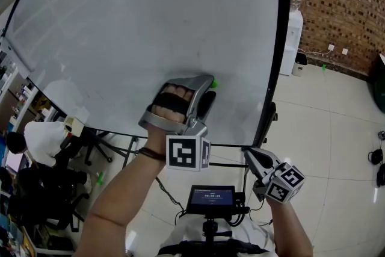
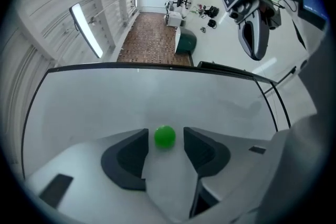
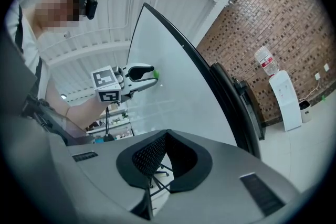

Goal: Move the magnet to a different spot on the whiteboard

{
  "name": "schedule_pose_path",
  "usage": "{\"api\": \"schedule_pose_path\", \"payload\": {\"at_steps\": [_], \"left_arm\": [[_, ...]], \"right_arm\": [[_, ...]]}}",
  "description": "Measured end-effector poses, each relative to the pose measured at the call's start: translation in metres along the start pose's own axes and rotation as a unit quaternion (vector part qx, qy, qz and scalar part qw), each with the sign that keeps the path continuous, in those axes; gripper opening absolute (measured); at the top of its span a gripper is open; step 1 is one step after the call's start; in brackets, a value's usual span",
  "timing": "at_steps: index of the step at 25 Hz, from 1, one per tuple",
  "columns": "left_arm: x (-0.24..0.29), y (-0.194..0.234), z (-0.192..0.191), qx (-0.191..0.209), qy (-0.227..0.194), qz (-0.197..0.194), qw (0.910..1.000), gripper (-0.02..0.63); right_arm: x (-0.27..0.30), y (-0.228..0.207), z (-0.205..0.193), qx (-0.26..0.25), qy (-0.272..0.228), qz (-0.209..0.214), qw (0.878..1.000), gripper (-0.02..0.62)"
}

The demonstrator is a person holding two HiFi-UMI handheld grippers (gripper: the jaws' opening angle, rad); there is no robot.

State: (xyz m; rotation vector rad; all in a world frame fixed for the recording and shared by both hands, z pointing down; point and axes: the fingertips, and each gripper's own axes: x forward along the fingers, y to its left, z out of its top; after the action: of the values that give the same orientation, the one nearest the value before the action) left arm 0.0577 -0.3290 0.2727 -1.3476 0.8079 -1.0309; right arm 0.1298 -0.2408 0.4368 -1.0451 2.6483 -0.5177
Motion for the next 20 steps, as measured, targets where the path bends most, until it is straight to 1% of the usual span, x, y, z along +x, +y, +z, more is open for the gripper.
{"api": "schedule_pose_path", "payload": {"at_steps": [3, 7, 14, 16, 20], "left_arm": [[0.003, -0.001, 0.002, 0.020, -0.001, -0.002, 0.9998, 0.207], [0.005, -0.001, 0.006, 0.024, 0.001, 0.000, 0.9997, 0.184], [0.006, 0.002, 0.008, 0.015, 0.012, 0.007, 0.9998, 0.143], [0.005, 0.001, 0.010, 0.009, 0.010, 0.002, 0.9999, 0.143], [0.007, 0.005, 0.007, 0.003, 0.022, 0.017, 0.9996, 0.143]], "right_arm": [[0.000, -0.002, 0.000, 0.002, 0.000, -0.002, 1.000, 0.032], [-0.002, -0.004, 0.004, 0.003, -0.001, -0.005, 1.000, 0.032], [-0.012, -0.008, 0.007, 0.004, -0.006, -0.010, 1.000, 0.032], [-0.014, -0.008, 0.008, 0.006, -0.008, -0.011, 1.000, 0.032], [-0.018, -0.012, 0.011, 0.007, -0.008, -0.015, 1.000, 0.032]]}}
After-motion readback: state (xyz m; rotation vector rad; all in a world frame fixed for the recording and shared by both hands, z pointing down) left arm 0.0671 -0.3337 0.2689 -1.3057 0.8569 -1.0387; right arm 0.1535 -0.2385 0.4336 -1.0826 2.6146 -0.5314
